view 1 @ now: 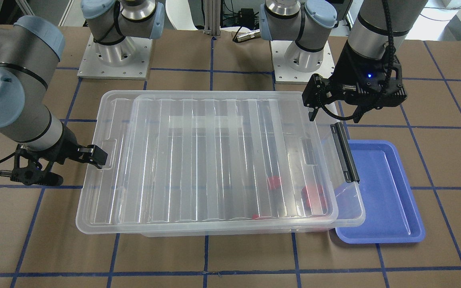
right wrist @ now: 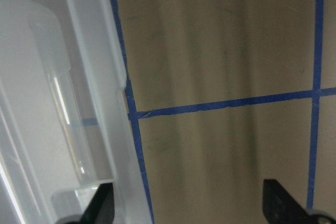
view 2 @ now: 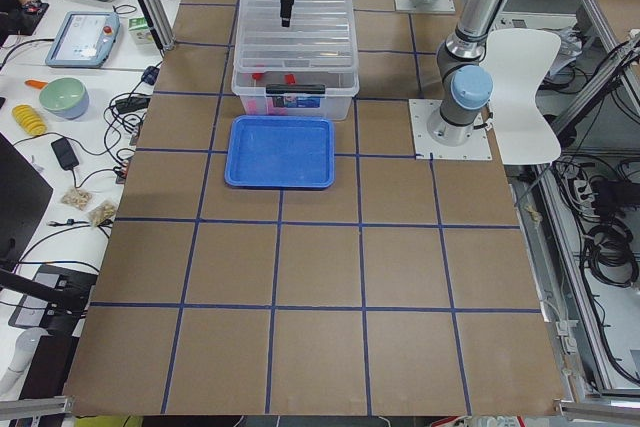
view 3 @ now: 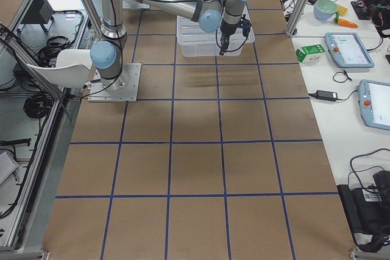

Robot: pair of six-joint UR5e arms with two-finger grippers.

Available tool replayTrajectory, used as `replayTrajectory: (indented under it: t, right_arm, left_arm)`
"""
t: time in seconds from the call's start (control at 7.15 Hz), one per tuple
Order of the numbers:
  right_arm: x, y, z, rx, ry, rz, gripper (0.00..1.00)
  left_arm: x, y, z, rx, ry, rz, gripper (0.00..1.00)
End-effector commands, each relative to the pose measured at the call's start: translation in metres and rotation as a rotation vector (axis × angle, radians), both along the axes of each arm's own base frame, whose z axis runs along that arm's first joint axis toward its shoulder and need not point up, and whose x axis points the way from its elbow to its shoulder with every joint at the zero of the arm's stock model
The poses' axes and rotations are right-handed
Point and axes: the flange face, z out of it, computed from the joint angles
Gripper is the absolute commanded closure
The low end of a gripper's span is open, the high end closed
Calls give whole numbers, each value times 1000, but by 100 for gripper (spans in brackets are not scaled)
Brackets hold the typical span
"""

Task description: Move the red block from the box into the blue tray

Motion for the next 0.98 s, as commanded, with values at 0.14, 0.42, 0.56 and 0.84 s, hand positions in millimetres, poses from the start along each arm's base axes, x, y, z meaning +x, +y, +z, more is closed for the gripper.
replayTrajectory:
  t: [0.14,0.42,0.56,0.84]
  right_arm:
    - [-45,-2,5,2,-3,-25,0]
    - [-51,-1,7,3,25,10,0]
    - [-54,-1,8,4,32,13,0]
    - [-79,-1,8,6,18,1,0]
  left_arm:
    - [0,0,0,0,-1,0,0]
    - [0,0,0,0,1,0,0]
    - [0,0,0,0,1,0,0]
    - [-1,-2,-3,4,3,4,0]
